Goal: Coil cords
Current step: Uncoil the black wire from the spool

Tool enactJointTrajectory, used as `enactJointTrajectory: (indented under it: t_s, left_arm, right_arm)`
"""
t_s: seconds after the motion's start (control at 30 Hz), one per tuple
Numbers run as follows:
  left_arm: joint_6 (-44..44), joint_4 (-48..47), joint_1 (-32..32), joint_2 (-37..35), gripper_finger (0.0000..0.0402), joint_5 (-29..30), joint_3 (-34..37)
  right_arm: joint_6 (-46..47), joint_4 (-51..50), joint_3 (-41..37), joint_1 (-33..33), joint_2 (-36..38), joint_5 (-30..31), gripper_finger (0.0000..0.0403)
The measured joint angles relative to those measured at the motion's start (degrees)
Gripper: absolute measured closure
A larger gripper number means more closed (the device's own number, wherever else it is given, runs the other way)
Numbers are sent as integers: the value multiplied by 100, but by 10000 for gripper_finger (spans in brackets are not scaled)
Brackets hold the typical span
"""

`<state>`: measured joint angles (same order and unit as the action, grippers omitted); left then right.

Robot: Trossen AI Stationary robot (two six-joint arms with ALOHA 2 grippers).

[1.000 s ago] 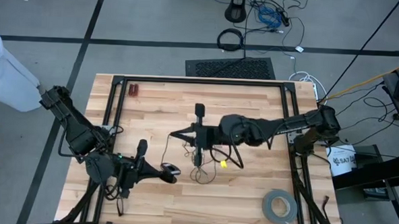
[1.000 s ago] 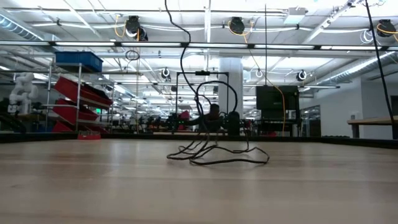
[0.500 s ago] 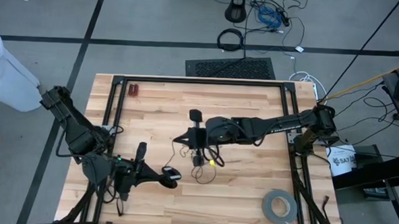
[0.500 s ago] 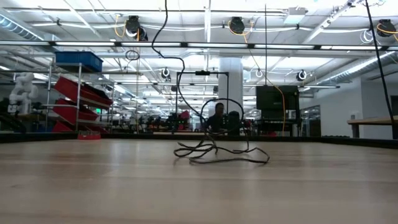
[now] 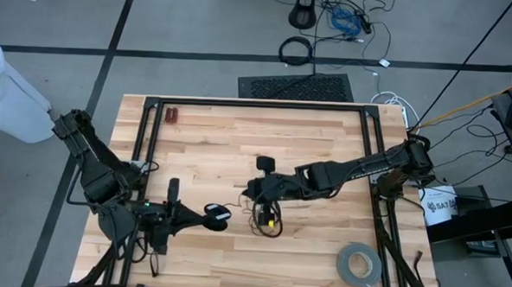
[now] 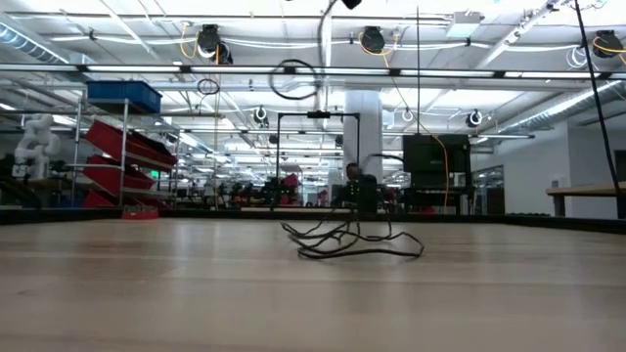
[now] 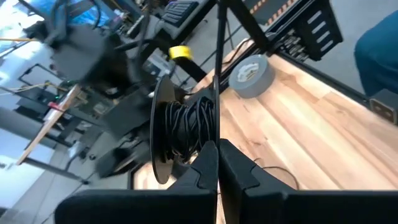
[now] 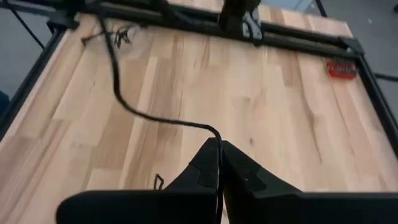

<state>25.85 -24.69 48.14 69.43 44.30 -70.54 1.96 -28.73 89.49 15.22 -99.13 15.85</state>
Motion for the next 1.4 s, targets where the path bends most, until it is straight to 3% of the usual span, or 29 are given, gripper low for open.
enactJointTrajectory:
  t_s: [0.43,1.1,1.4]
  left_arm:
    - [-289,-199,44,-18,402,413,0]
    - [-454,-347,113,-26,402,690,0]
    - [-610,-506,113,-26,402,690,0]
  right_arm:
    - [934,-1128,0,693,10,838,403]
    - [1907,-2133,-4,1144,78,641,403]
    - [1823,-2033,-4,1350,285,676,403]
